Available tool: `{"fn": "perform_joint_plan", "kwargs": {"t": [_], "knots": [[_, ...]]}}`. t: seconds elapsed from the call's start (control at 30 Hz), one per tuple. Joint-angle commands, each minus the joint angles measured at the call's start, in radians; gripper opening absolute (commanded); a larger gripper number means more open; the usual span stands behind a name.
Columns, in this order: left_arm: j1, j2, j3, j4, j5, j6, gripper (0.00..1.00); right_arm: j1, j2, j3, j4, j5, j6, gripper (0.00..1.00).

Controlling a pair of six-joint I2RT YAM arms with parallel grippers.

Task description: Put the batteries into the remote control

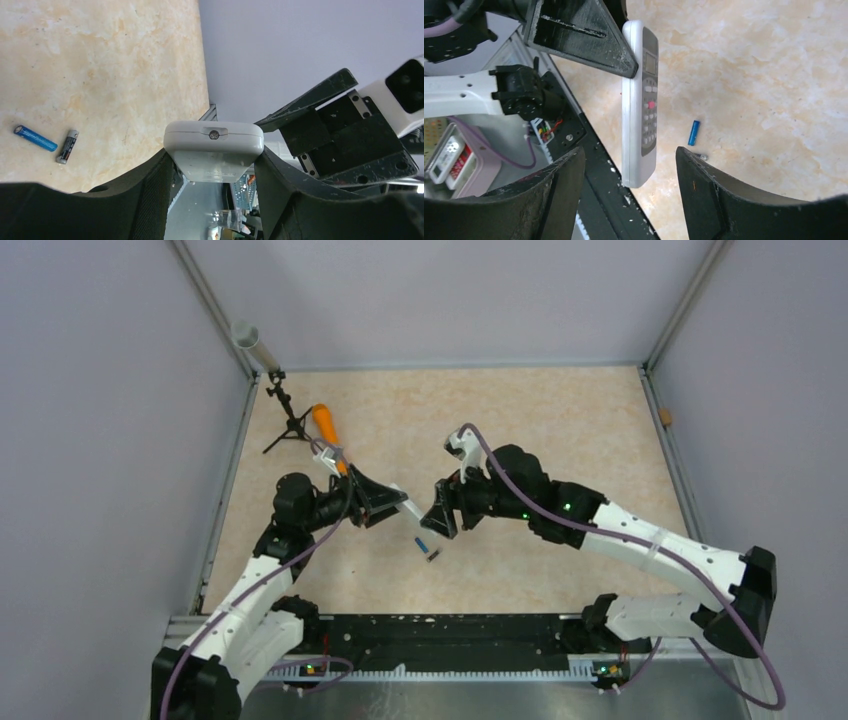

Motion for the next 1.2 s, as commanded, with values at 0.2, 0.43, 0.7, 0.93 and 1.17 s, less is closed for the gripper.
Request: {"fn": "perform_joint_plan", "kwargs": {"t": [0.2, 0.43, 0.7, 0.93, 1.17], "knots": [[0.006, -0.030, 0.067, -0.093, -0.047, 0.030, 0.00, 0.104, 0.136, 0.142, -0.076, 0.262, -0.104, 0.60], [0.008, -0.029, 0.064, -0.089, -0.058, 0.009, 0.00, 0.130, 0.170, 0.140, -0.079, 0.273, -0.108, 0.51], [0.008, -0.027, 0.062, -0.070, -0.059, -0.015, 0.00, 0.149, 0.189, 0.128, -0.074, 0.255, -0.101, 0.39], [0.009, -0.033, 0.055, -0.049, -0.051, -0.034, 0.00, 0.151, 0.193, 0.127, -0.074, 0.241, -0.100, 0.16], [0.008, -0.042, 0.031, 0.004, -0.033, -0.042, 0.10, 0.150, 0.181, 0.125, -0.091, 0.253, -0.105, 0.00]]}}
